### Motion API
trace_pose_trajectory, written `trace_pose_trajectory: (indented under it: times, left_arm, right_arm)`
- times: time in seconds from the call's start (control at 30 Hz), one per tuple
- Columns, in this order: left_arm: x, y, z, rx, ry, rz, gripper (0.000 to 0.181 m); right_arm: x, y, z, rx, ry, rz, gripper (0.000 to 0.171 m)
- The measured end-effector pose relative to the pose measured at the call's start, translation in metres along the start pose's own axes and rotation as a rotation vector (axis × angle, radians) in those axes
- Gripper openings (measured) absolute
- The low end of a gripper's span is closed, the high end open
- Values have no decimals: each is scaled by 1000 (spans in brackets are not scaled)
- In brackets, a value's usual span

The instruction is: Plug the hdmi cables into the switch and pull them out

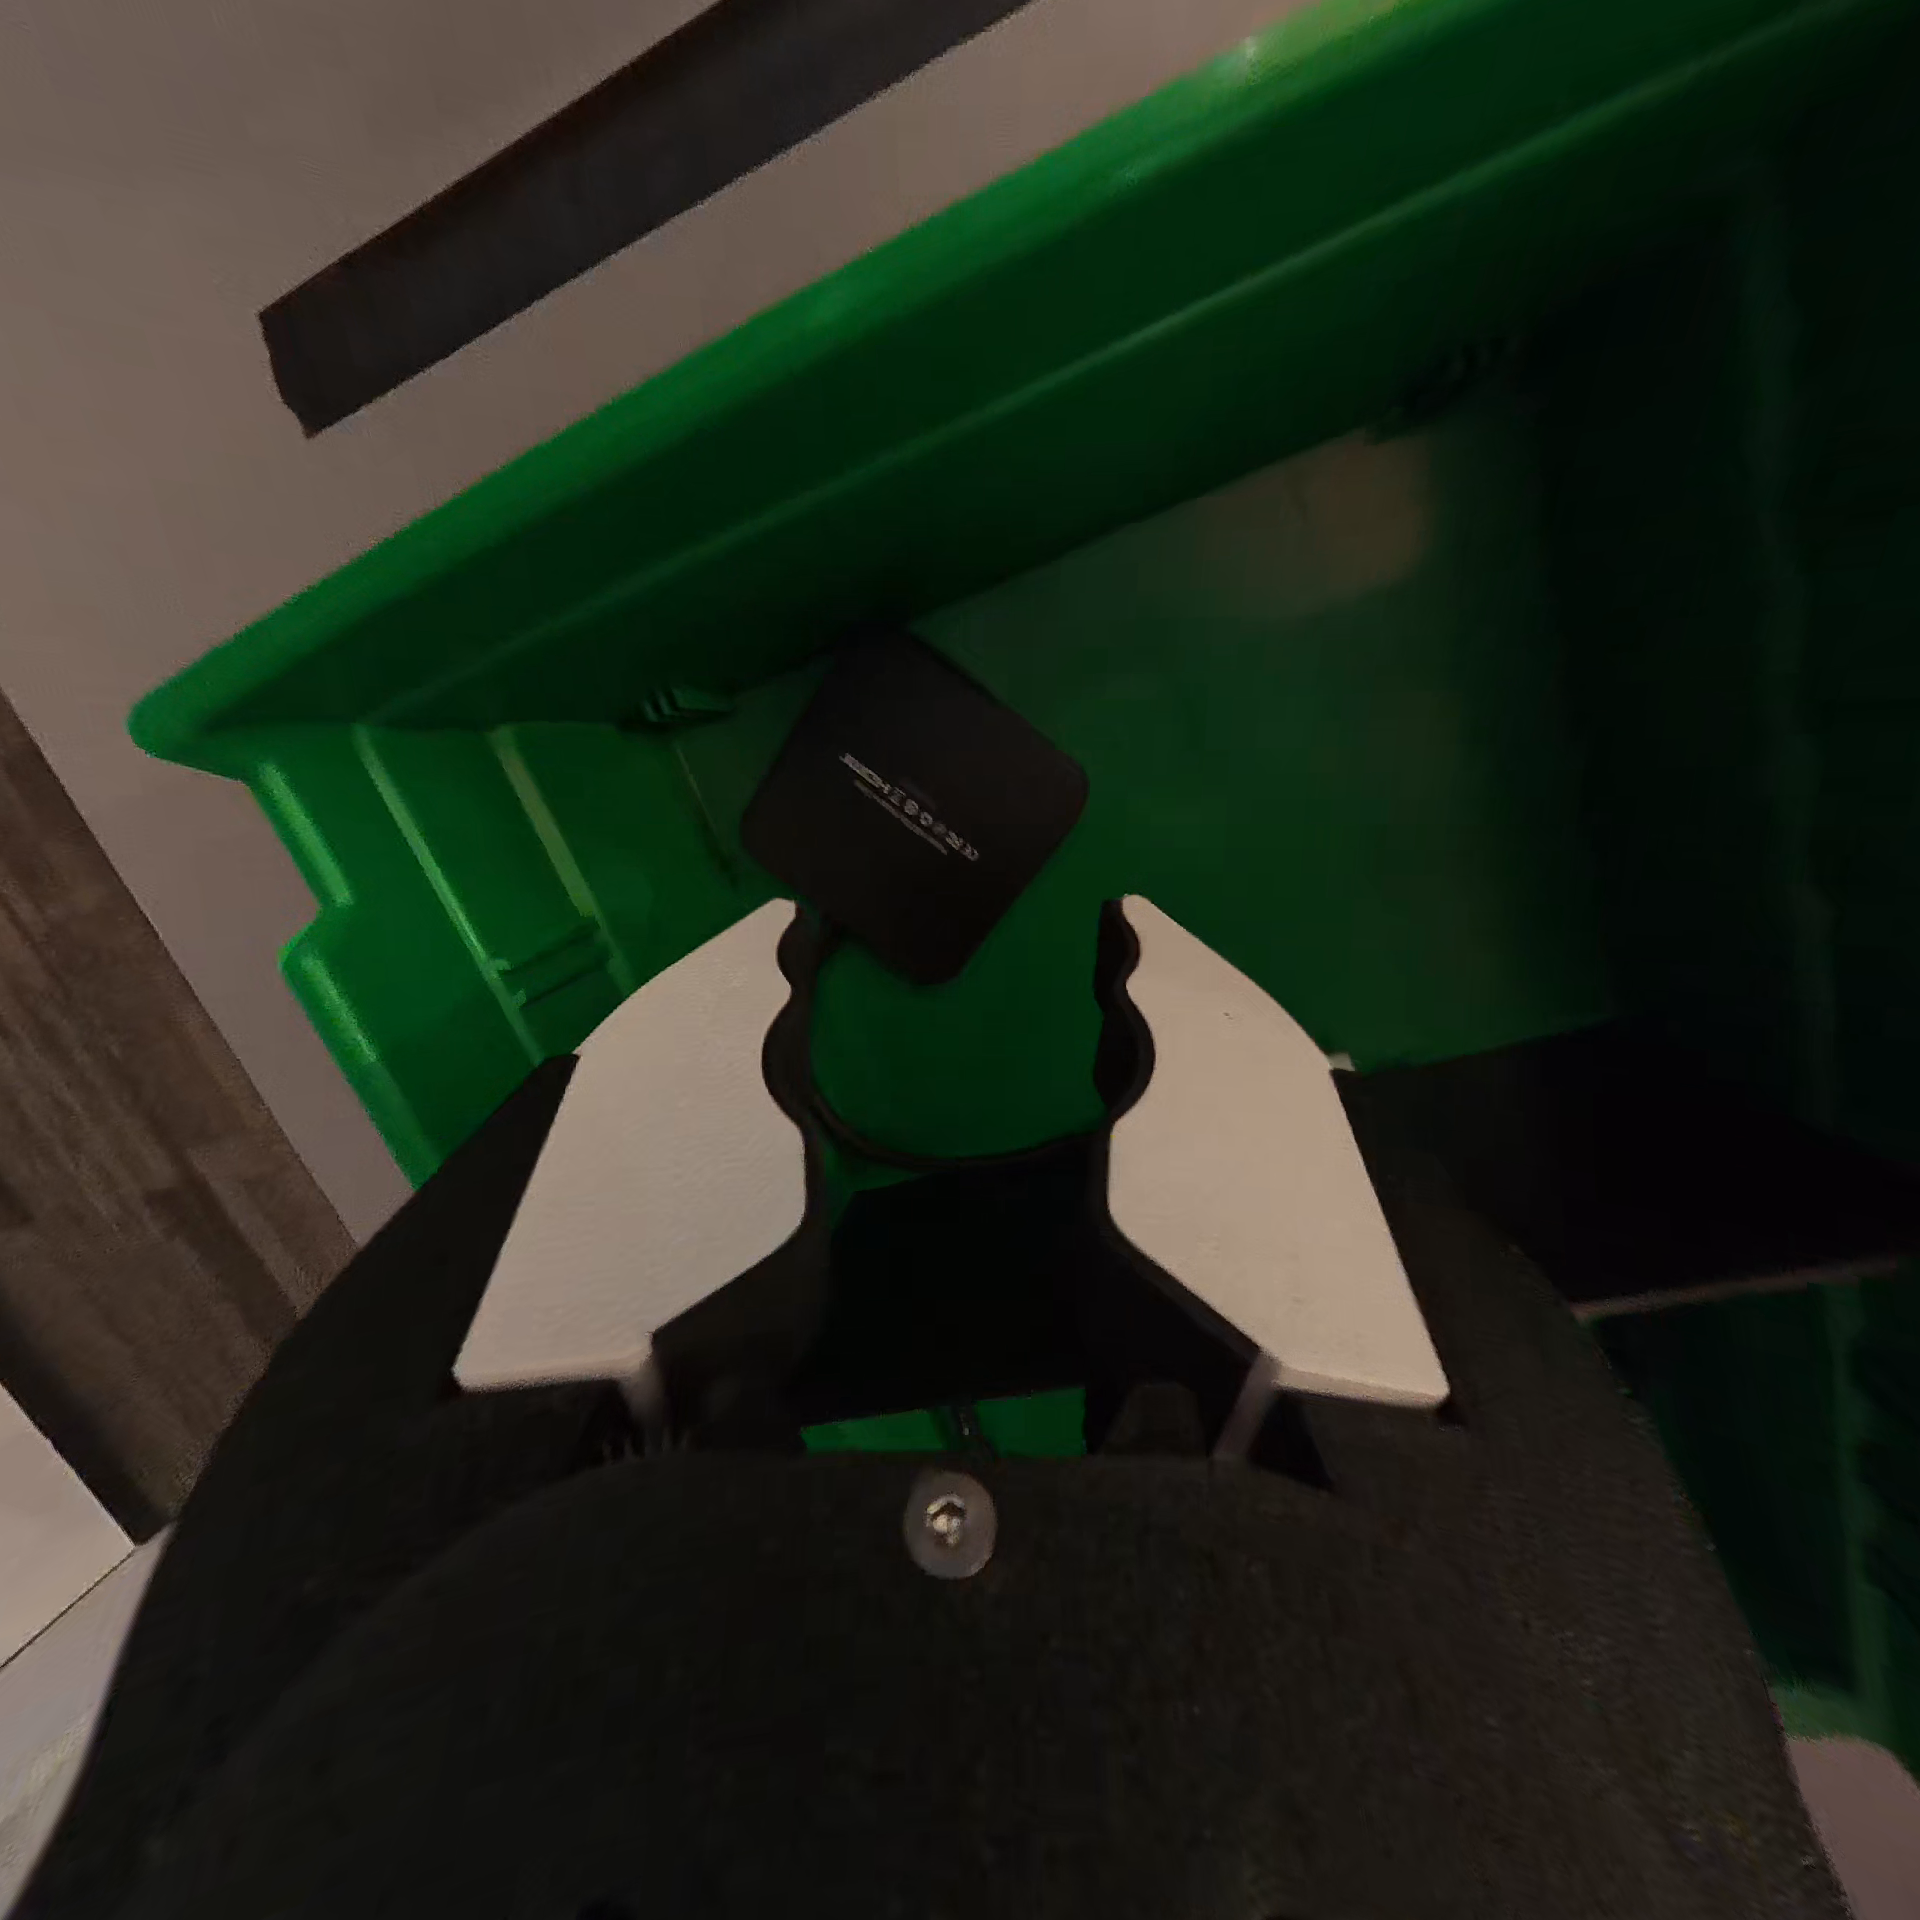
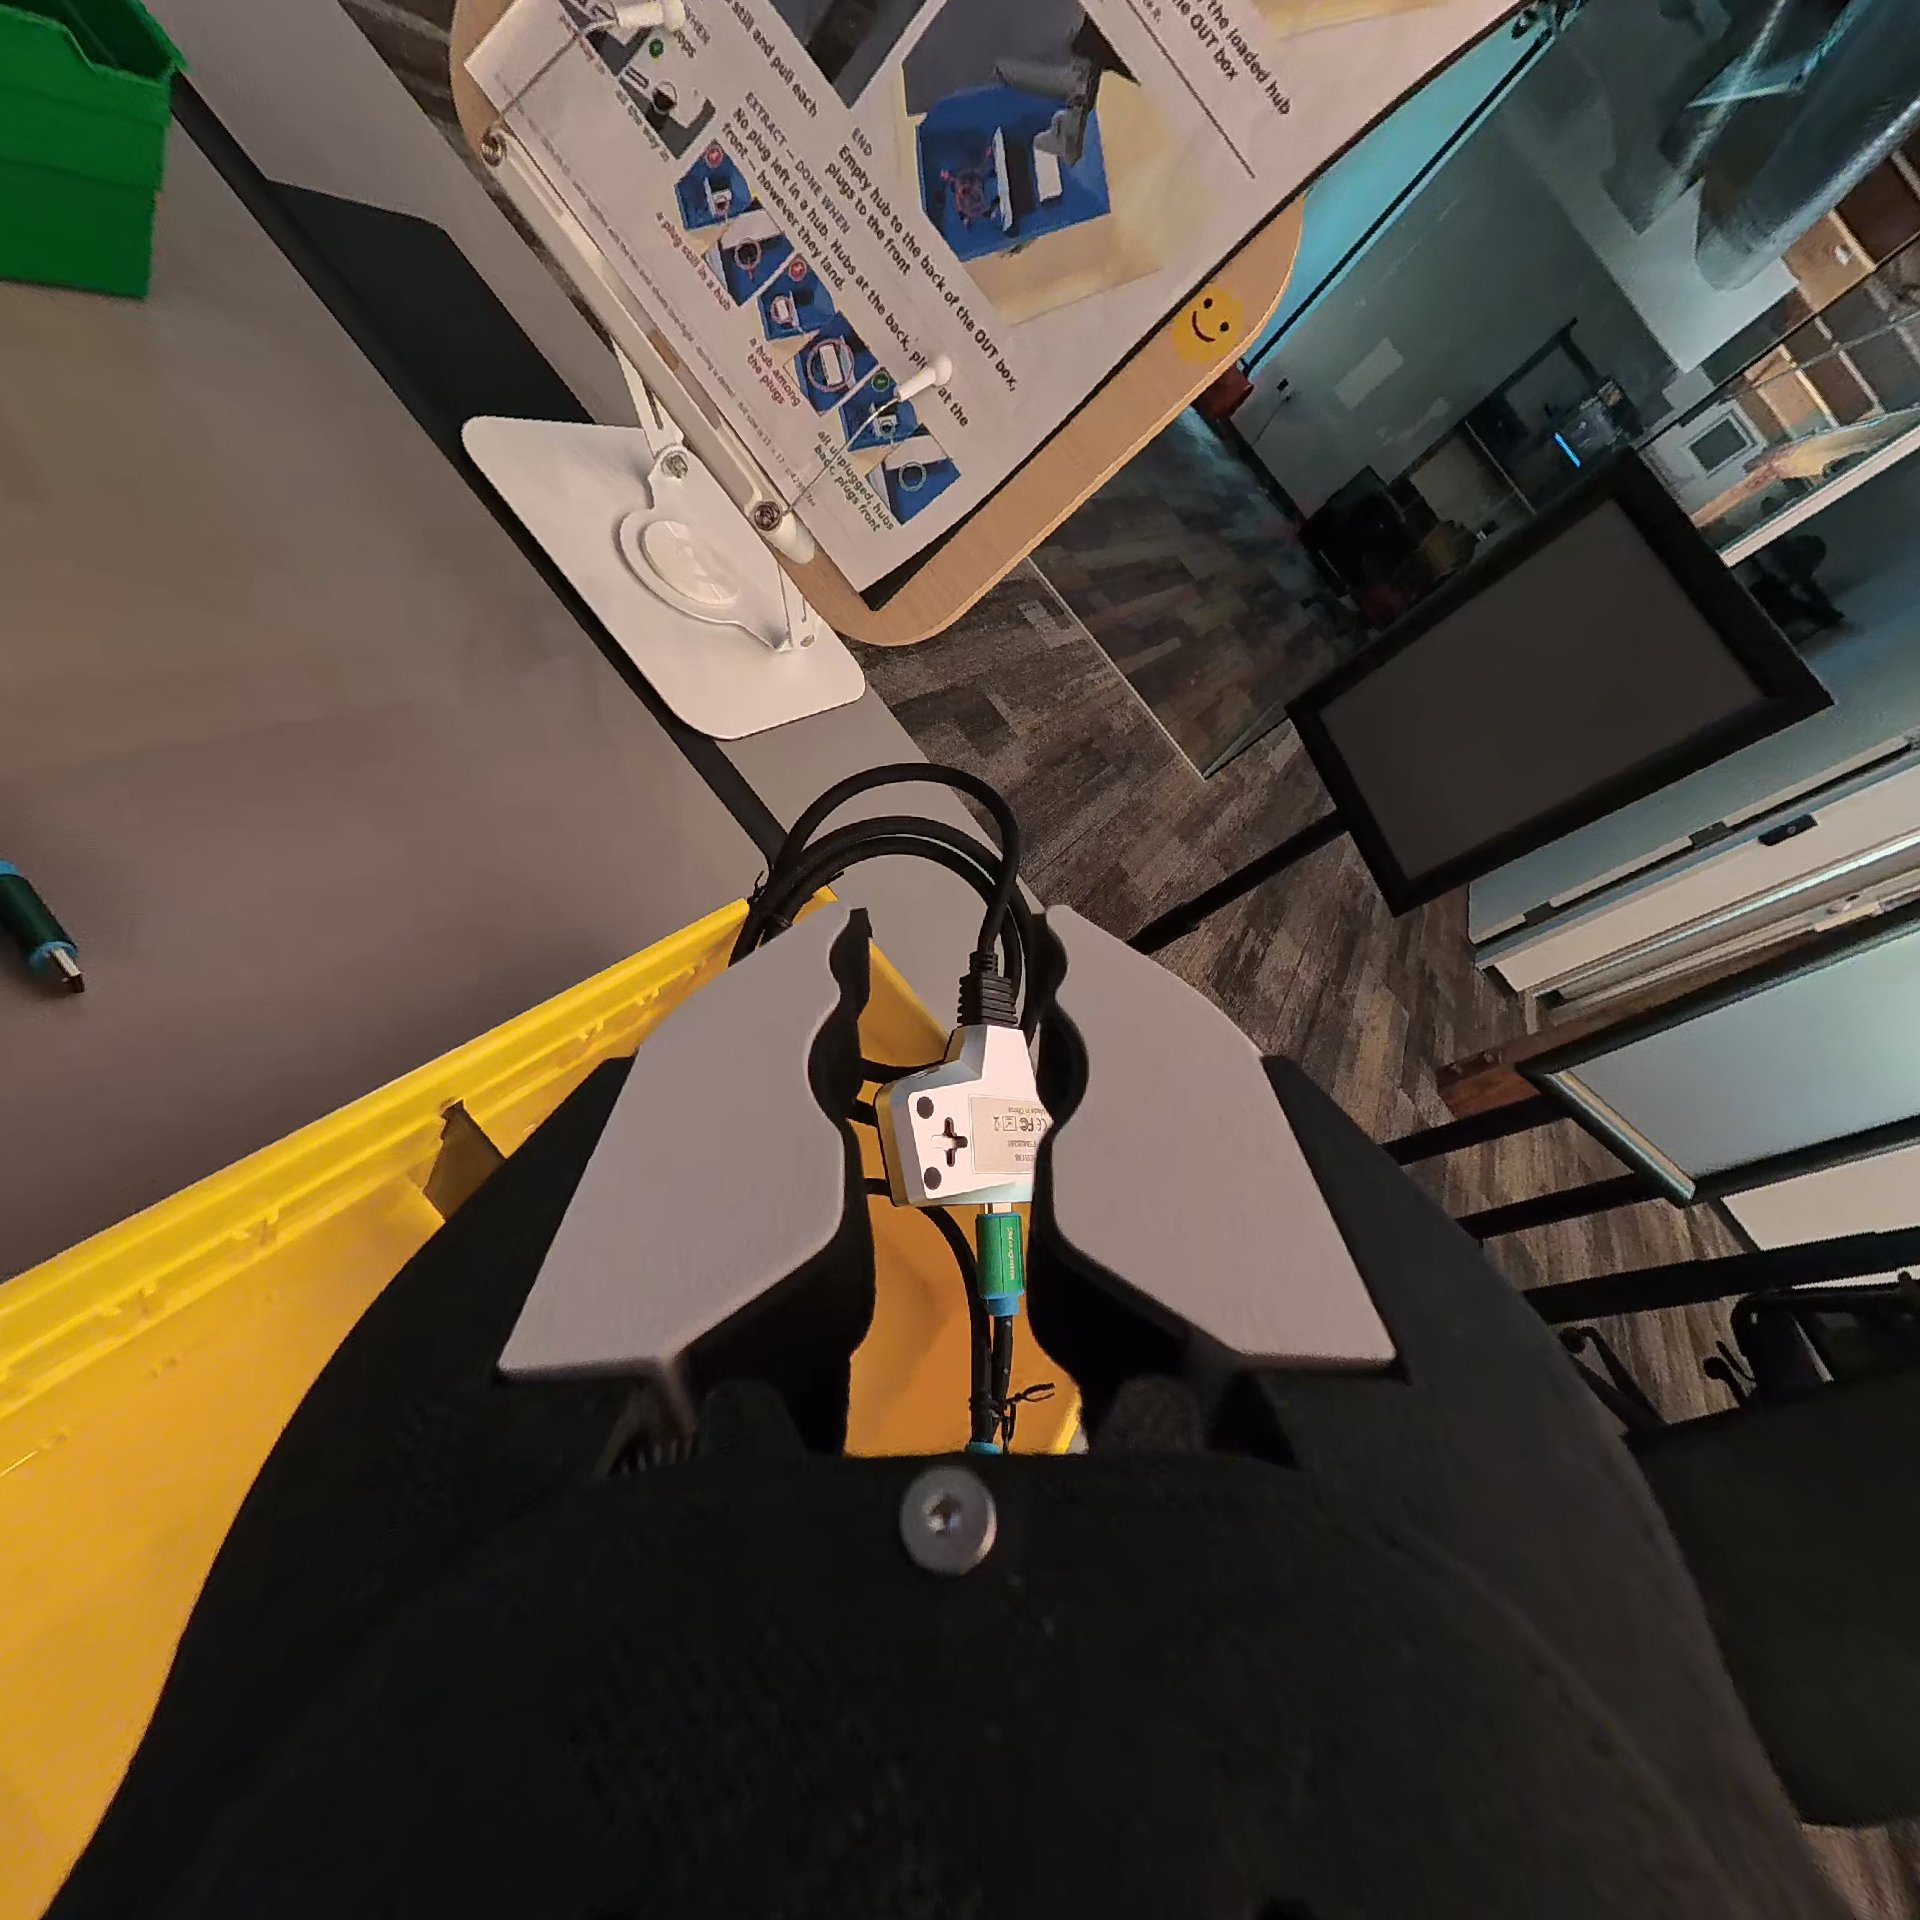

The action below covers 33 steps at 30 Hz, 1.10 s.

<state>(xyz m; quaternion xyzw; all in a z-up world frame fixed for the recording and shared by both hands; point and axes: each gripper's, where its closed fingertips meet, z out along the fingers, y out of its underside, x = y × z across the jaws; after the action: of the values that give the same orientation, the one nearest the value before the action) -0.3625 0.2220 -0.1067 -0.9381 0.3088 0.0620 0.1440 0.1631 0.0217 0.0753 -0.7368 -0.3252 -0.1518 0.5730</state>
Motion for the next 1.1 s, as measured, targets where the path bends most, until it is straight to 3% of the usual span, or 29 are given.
trace_pose_trajectory:
  times: [0.27,0.5,0.8,0.93,1.1]
  left_arm:
    - [-1,-4,31,-69,-4,-219,89]
    - [2,-4,39,-89,12,-229,62]
    - [2,1,40,-98,-9,74,78]
    - [6,8,37,-114,-9,404,88]
    - [-5,5,29,-104,-117,759,66]
  right_arm:
    - [-2,1,0,-11,-3,-10,30]
    - [0,1,-2,-3,-2,-8,30]
    - [-1,2,-2,-14,-3,-15,30]
    - [-4,3,0,-20,-9,-34,30]
    - [-6,2,2,-33,-3,-62,30]
